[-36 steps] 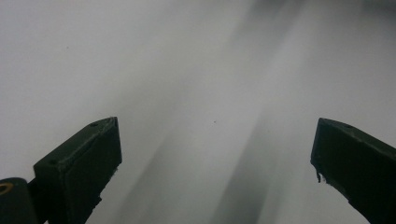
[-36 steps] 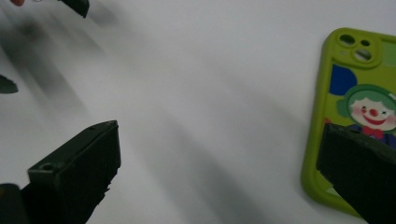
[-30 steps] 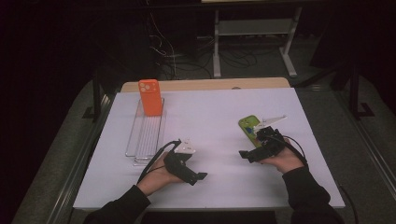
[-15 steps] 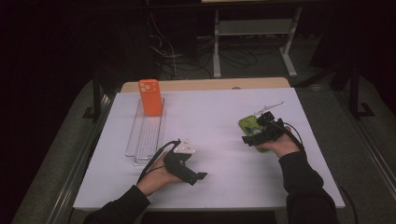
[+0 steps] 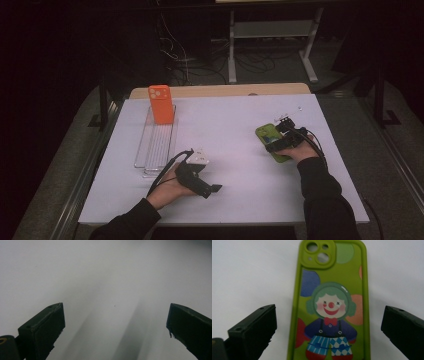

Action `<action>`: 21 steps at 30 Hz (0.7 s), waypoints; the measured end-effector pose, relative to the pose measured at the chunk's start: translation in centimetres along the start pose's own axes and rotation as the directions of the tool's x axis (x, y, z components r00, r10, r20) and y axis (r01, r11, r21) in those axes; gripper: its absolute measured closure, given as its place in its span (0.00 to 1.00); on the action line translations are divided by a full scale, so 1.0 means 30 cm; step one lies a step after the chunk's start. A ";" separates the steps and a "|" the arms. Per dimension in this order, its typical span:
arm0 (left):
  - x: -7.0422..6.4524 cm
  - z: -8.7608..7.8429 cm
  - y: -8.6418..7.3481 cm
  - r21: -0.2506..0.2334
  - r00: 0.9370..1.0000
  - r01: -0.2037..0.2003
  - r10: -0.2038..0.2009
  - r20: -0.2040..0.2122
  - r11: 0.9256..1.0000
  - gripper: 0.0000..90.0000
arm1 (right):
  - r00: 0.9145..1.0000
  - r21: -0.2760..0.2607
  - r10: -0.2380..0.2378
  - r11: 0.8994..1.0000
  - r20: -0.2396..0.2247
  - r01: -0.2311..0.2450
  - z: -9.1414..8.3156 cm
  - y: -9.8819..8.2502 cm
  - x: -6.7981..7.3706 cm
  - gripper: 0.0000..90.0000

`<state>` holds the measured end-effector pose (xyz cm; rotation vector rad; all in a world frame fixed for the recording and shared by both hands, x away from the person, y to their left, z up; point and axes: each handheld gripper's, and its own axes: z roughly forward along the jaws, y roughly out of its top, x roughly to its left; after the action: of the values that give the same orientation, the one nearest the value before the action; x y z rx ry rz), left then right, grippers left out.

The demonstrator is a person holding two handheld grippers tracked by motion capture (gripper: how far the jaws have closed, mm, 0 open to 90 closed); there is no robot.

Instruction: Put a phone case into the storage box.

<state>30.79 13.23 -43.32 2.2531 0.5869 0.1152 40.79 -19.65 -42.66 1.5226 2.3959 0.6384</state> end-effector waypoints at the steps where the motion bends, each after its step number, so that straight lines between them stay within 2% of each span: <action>1: 0.000 -0.001 0.000 0.000 1.000 0.000 0.000 -0.001 1.000 0.01 | 1.000 0.014 0.014 1.000 0.006 -0.014 0.011 -0.002 -0.004 0.00; 4: 0.001 -0.003 0.001 0.002 1.000 0.001 -0.001 -0.004 1.000 0.01 | 1.000 0.024 0.010 1.000 0.005 -0.010 0.019 -0.005 -0.009 0.00; 10: 0.000 0.000 0.000 0.003 1.000 -0.003 0.003 -0.002 1.000 0.01 | 0.999 0.050 0.036 0.998 0.002 -0.036 0.029 -0.016 -0.017 0.06; 21: 0.000 0.002 0.000 0.006 1.000 -0.005 0.005 -0.003 1.000 0.01 | 1.000 0.057 0.017 0.998 0.006 -0.018 0.032 -0.024 -0.006 0.12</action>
<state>30.81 13.19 -43.35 2.2610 0.5838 0.1196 40.67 -19.85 -43.85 1.5672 2.4190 0.5740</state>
